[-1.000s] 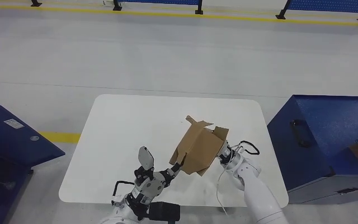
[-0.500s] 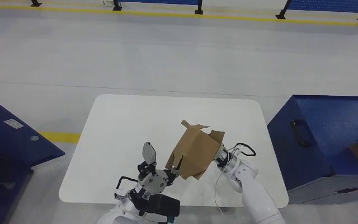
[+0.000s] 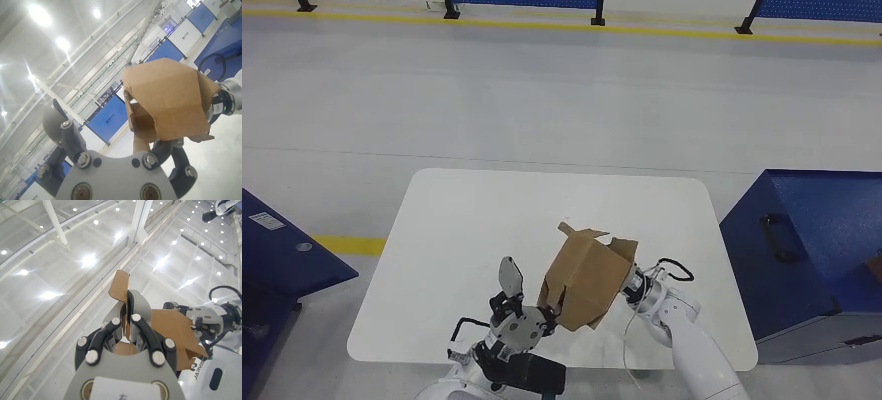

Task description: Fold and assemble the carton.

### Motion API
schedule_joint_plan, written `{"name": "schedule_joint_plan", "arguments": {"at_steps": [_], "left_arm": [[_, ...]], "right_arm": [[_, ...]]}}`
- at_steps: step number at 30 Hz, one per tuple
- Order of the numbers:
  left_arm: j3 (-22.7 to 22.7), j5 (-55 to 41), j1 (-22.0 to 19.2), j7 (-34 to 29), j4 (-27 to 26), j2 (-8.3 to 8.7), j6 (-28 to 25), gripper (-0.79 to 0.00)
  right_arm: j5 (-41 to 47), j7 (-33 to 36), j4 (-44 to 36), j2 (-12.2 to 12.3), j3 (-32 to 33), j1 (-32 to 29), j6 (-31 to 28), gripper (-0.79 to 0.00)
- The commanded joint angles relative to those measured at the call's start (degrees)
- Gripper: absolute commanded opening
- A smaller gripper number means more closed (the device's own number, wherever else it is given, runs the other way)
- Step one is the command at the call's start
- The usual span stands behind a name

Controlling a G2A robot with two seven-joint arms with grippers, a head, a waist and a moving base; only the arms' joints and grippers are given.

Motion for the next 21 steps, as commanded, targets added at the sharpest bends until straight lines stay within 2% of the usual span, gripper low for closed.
{"name": "schedule_joint_plan", "arguments": {"at_steps": [1, 9, 11, 13, 15, 18, 20, 21], "left_arm": [[-0.1, 0.1, 0.2, -0.3, -0.3, -0.01, -0.2, 0.000], [0.1, 0.2, 0.6, -1.3, -0.3, -0.20, -0.4, -0.046], [0.3, 0.2, 0.6, -1.6, -0.2, -0.27, -0.5, -0.200], [0.5, 0.4, 0.7, -1.7, -0.2, -0.33, -0.4, -0.271], [0.6, 0.6, 0.8, -1.7, -0.3, -0.38, -0.3, -0.403], [0.5, 0.6, 1.0, -1.8, -0.3, -0.42, -0.1, -0.428], [0.4, 0.6, 1.2, -1.7, -0.3, -0.44, 0.0, -0.554], [0.4, 0.6, 1.3, -1.6, -0.3, -0.44, 0.0, -0.576]], "right_arm": [[-0.4, 0.3, -0.1, 0.0, 0.1, -0.1, -0.5, -0.785], [-1.3, 0.6, -0.7, 0.2, 0.6, -0.5, -0.9, -0.785], [-1.7, 0.7, -0.9, 0.2, 0.6, -0.7, -1.1, -0.785], [-2.0, 0.9, -1.1, 0.2, 0.6, -0.8, -1.5, -0.785], [-2.1, 0.9, -1.2, 0.2, 0.7, -1.0, -2.0, -0.785], [-2.7, 1.1, -1.5, 0.2, 0.7, -1.1, -3.5, -0.785], [-3.1, 1.3, -1.5, 0.2, 0.7, -1.1, -4.0, -0.785], [-3.2, 1.3, -1.5, 0.1, 0.7, -1.2, -4.4, -0.785]]}}
